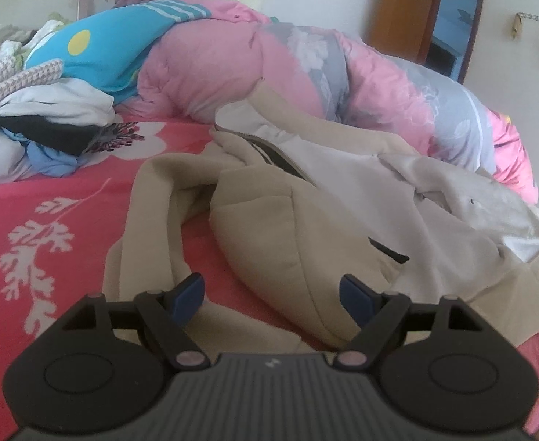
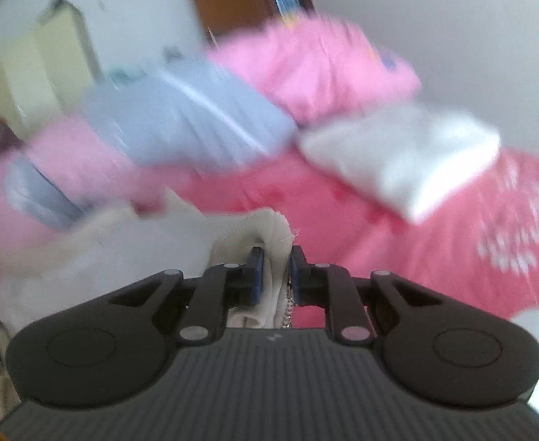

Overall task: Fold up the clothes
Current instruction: 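Move both grippers back above the spread hoodie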

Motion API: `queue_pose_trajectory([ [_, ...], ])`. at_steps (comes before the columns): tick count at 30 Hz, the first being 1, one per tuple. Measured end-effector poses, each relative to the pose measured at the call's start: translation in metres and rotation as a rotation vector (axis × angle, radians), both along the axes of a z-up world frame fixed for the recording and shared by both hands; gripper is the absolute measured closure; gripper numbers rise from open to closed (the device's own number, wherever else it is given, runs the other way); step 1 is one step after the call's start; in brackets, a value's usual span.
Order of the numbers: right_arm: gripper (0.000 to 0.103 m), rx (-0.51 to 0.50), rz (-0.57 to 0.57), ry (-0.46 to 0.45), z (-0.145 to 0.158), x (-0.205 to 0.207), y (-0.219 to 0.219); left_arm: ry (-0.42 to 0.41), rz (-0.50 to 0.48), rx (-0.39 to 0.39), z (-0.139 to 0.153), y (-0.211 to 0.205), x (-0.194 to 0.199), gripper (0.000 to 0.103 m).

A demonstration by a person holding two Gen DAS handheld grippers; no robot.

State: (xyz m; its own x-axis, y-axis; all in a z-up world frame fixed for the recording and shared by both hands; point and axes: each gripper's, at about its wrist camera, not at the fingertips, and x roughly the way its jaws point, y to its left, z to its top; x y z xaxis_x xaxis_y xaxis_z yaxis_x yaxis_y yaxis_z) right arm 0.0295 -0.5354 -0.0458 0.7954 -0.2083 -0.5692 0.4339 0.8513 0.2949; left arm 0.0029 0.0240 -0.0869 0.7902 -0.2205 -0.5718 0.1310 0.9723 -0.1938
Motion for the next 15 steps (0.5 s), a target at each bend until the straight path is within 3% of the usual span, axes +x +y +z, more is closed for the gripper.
queue_pose_trajectory([
  [2, 0.075, 0.064, -0.013, 0.114, -0.025, 0.007, -0.006, -0.002, -0.005, 0.005, 0.002, 0.001, -0.003, 0.021],
  [4, 0.064, 0.153, -0.06, 0.172, -0.038, 0.002, -0.009, -0.006, -0.01, 0.015, 0.004, 0.002, -0.007, 0.02],
  [7, 0.043, 0.252, -0.098, 0.089, -0.03, -0.025, -0.012, -0.018, -0.015, 0.024, 0.01, 0.004, -0.013, 0.019],
  [10, 0.026, 0.219, -0.133, -0.021, -0.007, -0.054, -0.003, -0.031, -0.015, 0.031, 0.016, 0.008, -0.022, 0.016],
  [13, 0.023, 0.183, -0.114, -0.127, 0.014, -0.076, 0.01, -0.026, -0.024, 0.046, 0.02, 0.01, -0.029, 0.015],
  [15, 0.022, 0.181, -0.036, -0.169, 0.023, -0.077, 0.025, -0.012, -0.029, 0.059, 0.021, 0.011, -0.034, 0.015],
])
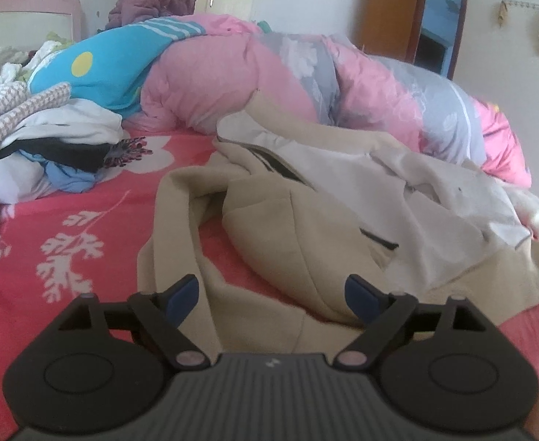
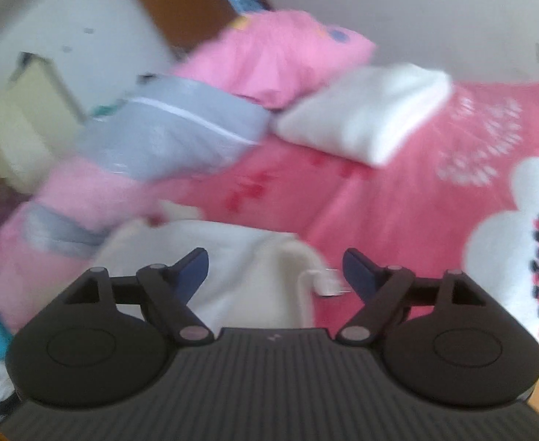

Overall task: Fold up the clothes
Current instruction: 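Move both grippers back above the spread hoodie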

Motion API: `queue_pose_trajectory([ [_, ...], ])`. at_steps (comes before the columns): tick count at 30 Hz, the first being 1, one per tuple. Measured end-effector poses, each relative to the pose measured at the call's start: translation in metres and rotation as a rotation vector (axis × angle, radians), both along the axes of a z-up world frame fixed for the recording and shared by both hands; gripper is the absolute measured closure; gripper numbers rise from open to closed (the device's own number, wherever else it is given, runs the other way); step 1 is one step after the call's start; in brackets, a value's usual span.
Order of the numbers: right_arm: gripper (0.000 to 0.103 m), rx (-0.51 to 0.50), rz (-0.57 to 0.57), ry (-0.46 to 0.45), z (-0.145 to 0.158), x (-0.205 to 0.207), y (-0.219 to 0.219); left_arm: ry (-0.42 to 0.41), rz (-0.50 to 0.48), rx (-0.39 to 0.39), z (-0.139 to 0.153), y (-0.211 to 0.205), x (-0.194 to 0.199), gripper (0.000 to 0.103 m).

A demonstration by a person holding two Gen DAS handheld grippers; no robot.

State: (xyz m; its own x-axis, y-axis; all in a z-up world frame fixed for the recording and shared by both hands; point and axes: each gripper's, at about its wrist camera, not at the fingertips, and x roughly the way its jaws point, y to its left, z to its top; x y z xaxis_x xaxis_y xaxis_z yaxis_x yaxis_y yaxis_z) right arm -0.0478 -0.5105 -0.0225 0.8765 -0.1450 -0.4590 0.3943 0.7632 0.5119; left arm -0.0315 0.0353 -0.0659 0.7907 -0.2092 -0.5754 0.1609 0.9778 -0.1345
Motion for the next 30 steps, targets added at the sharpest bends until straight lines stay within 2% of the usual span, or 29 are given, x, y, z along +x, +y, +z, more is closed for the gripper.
queue_pose_trajectory([
  [5, 0.022, -0.059, 0.323, -0.027, 0.006, 0.021, 0.07, 0.033, -0.018, 0.033, -0.002, 0.001, -0.015, 0.015],
  [9, 0.022, -0.182, 0.591, 0.008, -0.022, 0.041, 0.152, 0.07, -0.053, 0.085, -0.008, -0.003, -0.024, 0.015],
  [12, 0.022, -0.278, 0.749, 0.046, -0.051, 0.048, 0.207, 0.088, -0.051, 0.153, -0.014, -0.007, -0.029, 0.014],
  [16, 0.02, -0.443, 0.808, 0.119, -0.088, 0.047, 0.249, 0.132, -0.035, 0.195, -0.026, -0.009, -0.027, 0.012],
  [20, 0.015, -0.486, 0.816, 0.085, -0.106, 0.039, 0.254, 0.153, -0.034, 0.197, -0.034, -0.007, -0.024, 0.011],
  [25, 0.01, -0.457, 0.827, 0.054, -0.109, 0.039, 0.248, 0.144, 0.039, 0.125, -0.035, 0.008, -0.016, 0.011],
  [27, 0.009, -0.465, 0.827, 0.047, -0.111, 0.04, 0.25, 0.153, 0.056, 0.058, -0.038, 0.018, -0.013, 0.011],
  [29, 0.009, -0.464, 0.825, 0.041, -0.111, 0.039, 0.249, 0.15, 0.055, 0.016, -0.042, 0.023, -0.01, 0.017],
  [30, 0.009, -0.462, 0.825, 0.039, -0.112, 0.04, 0.249, 0.142, 0.054, 0.004, -0.044, 0.025, -0.009, 0.024],
])
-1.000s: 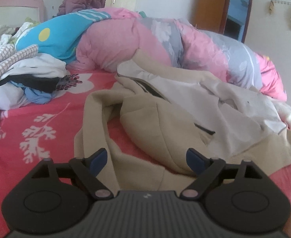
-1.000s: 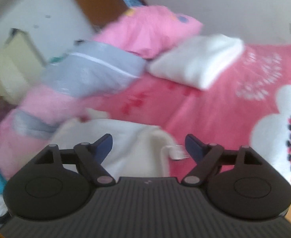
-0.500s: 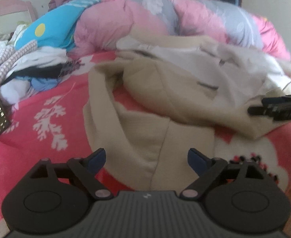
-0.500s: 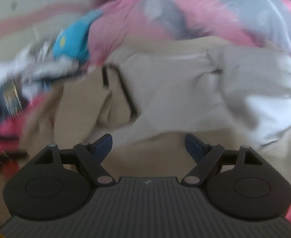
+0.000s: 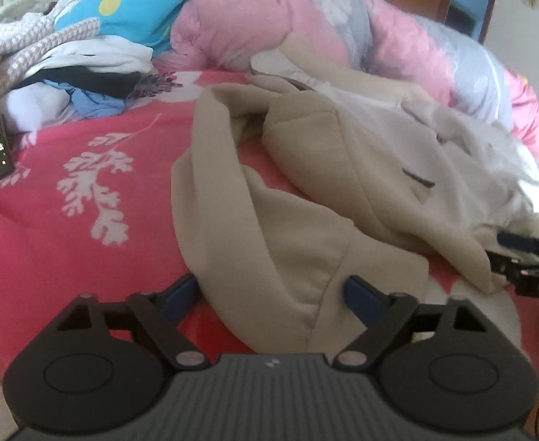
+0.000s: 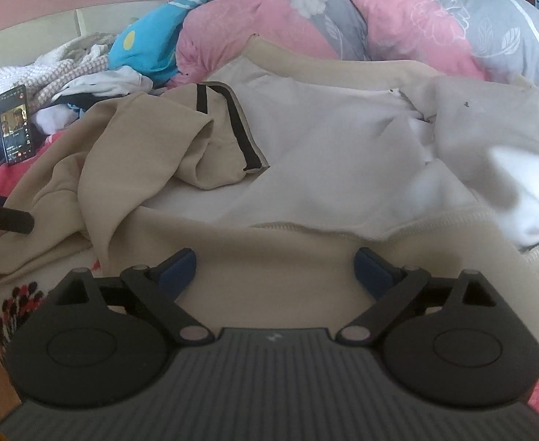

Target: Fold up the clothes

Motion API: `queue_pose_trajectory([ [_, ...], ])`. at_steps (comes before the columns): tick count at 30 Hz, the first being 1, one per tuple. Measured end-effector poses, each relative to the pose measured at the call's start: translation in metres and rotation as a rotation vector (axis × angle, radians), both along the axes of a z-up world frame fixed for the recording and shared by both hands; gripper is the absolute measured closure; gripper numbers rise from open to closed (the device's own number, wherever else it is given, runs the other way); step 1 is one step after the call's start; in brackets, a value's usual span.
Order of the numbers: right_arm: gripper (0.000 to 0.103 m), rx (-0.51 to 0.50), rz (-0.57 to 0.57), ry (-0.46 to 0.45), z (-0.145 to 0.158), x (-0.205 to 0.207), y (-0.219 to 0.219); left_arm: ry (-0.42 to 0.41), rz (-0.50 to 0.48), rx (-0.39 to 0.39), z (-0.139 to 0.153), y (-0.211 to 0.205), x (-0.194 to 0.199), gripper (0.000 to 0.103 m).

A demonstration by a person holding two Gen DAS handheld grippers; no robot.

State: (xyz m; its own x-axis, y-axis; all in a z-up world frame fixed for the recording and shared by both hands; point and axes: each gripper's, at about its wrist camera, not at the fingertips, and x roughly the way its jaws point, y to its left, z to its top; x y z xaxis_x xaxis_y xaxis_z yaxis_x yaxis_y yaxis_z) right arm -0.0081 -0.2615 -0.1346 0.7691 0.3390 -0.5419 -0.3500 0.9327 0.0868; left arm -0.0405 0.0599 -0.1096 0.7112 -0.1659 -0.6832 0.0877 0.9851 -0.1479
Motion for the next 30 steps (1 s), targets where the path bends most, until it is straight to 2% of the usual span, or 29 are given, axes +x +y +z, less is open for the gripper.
queue_pose_trajectory([
  [2, 0.008, 0.004, 0.001, -0.002, -0.002, 0.001, 0.001, -0.016, -0.007, -0.002, 0.001, -0.001, 0.0, 0.033],
  [5, 0.008, 0.004, 0.0, -0.006, -0.002, 0.001, 0.001, -0.033, -0.01, -0.026, 0.004, 0.002, 0.002, 0.058],
  [6, 0.008, 0.003, -0.001, -0.007, -0.002, 0.001, 0.001, -0.032, 0.008, -0.013, 0.004, 0.004, 0.005, 0.078],
  [7, 0.008, 0.003, -0.002, -0.007, -0.002, 0.001, 0.001, -0.031, 0.025, -0.001, 0.005, 0.005, 0.007, 0.087],
  [10, 0.008, -0.001, -0.005, -0.008, -0.002, 0.001, 0.002, -0.009, 0.05, -0.073, 0.004, 0.021, 0.014, 0.093],
  [12, 0.007, -0.004, -0.007, -0.009, -0.002, 0.001, 0.003, -0.015, 0.069, -0.074, 0.006, 0.028, 0.018, 0.095],
  [18, 0.005, -0.019, -0.017, -0.008, -0.002, 0.001, 0.005, -0.125, 0.177, -0.008, 0.027, 0.051, 0.032, 0.096],
  [21, 0.003, -0.026, -0.021, -0.006, -0.002, 0.002, 0.006, -0.189, 0.249, -0.021, 0.046, 0.071, 0.048, 0.096],
  [26, 0.001, -0.039, -0.024, -0.005, -0.002, 0.003, 0.008, -0.301, 0.337, 0.071, 0.077, 0.087, 0.091, 0.095],
  [28, 0.001, -0.042, -0.025, -0.004, -0.002, 0.003, 0.009, -0.307, 0.345, 0.122, 0.08, 0.084, 0.11, 0.09],
  [30, 0.001, -0.043, -0.024, -0.005, -0.002, 0.003, 0.008, -0.323, 0.345, 0.163, 0.076, 0.077, 0.126, 0.069],
])
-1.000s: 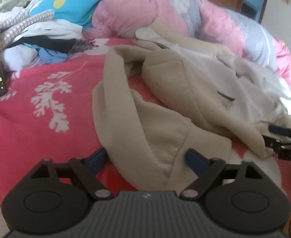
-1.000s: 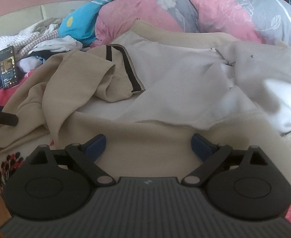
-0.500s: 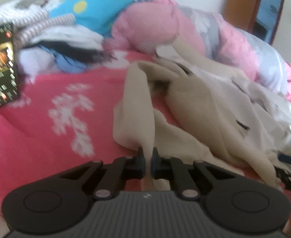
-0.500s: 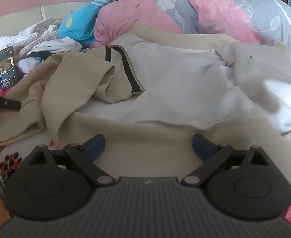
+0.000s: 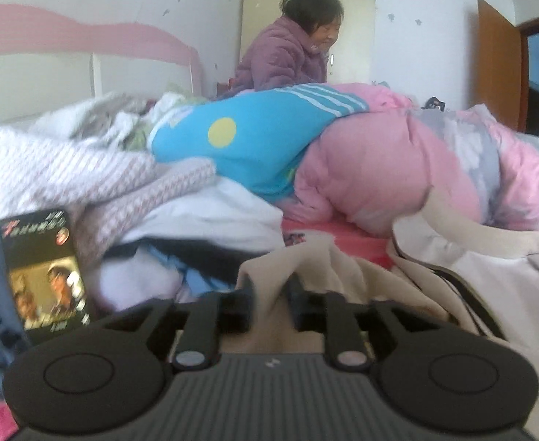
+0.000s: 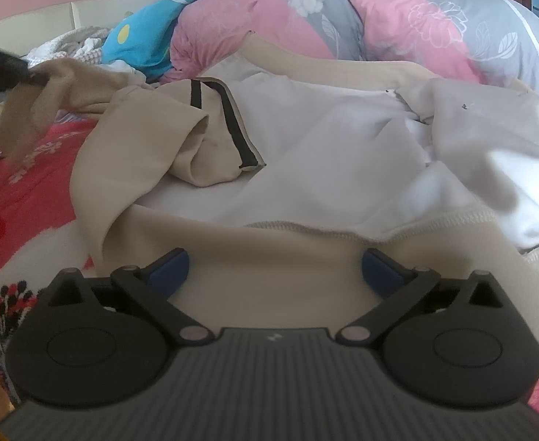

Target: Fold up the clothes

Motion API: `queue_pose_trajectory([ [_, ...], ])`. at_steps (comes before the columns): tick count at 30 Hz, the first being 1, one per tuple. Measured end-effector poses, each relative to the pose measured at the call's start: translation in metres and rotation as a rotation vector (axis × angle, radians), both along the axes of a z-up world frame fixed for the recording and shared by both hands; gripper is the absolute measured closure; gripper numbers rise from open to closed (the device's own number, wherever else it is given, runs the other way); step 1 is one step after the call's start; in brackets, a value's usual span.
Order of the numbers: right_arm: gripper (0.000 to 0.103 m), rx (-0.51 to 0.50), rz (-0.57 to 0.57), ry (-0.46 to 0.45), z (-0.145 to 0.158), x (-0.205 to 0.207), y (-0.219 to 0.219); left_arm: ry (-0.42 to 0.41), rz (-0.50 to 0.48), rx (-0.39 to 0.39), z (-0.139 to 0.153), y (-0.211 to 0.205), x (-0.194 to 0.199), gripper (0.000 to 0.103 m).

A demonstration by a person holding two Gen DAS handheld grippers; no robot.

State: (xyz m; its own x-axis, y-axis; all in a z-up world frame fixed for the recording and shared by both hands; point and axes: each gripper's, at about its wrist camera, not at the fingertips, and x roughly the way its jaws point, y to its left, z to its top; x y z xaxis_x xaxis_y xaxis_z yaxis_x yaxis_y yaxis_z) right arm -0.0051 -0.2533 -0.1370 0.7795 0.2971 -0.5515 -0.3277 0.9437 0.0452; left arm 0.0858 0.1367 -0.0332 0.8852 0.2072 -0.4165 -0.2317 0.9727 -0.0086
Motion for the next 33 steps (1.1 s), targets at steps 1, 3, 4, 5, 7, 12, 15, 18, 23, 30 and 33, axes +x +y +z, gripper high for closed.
queue_pose_trajectory([
  [1, 0.001, 0.0, 0.0, 0.0, 0.0, 0.0, 0.0, 0.01, -0.005, 0.025, -0.006, -0.005, 0.007, 0.057],
  [3, 0.001, 0.0, 0.001, -0.001, 0.0, 0.001, 0.0, 0.035, -0.008, 0.072, -0.021, -0.015, 0.021, 0.046],
  [4, 0.001, 0.0, 0.001, -0.001, 0.0, 0.001, -0.001, 0.058, -0.009, 0.092, -0.029, -0.019, 0.027, 0.039],
  [5, 0.001, 0.0, 0.001, -0.001, 0.0, 0.001, -0.001, 0.092, -0.017, 0.11, -0.039, -0.022, 0.034, 0.035],
  [7, 0.001, 0.0, 0.001, -0.001, 0.0, 0.001, -0.001, 0.159, -0.032, 0.129, -0.053, -0.027, 0.038, 0.027],
  [12, 0.001, 0.005, 0.002, -0.004, -0.001, 0.0, -0.002, 0.147, -0.045, 0.114, -0.056, -0.035, 0.013, 0.008],
  [15, 0.001, 0.008, 0.004, -0.006, -0.001, 0.0, -0.003, 0.115, -0.052, 0.115, -0.046, -0.04, -0.009, 0.003],
  [18, 0.001, 0.008, 0.002, -0.009, -0.001, -0.001, -0.003, 0.089, -0.071, 0.091, -0.036, -0.048, -0.034, 0.002],
  [23, 0.001, -0.018, -0.013, 0.003, 0.003, -0.002, 0.001, 0.036, -0.127, 0.022, -0.015, -0.062, -0.065, 0.002],
  [30, 0.001, -0.001, -0.019, 0.007, 0.029, -0.009, 0.003, 0.061, -0.311, -0.205, -0.009, -0.082, -0.07, 0.002],
  [33, 0.001, 0.092, 0.006, -0.02, 0.049, -0.012, 0.002, 0.116, -0.373, -0.253, -0.025, -0.099, -0.066, 0.005],
])
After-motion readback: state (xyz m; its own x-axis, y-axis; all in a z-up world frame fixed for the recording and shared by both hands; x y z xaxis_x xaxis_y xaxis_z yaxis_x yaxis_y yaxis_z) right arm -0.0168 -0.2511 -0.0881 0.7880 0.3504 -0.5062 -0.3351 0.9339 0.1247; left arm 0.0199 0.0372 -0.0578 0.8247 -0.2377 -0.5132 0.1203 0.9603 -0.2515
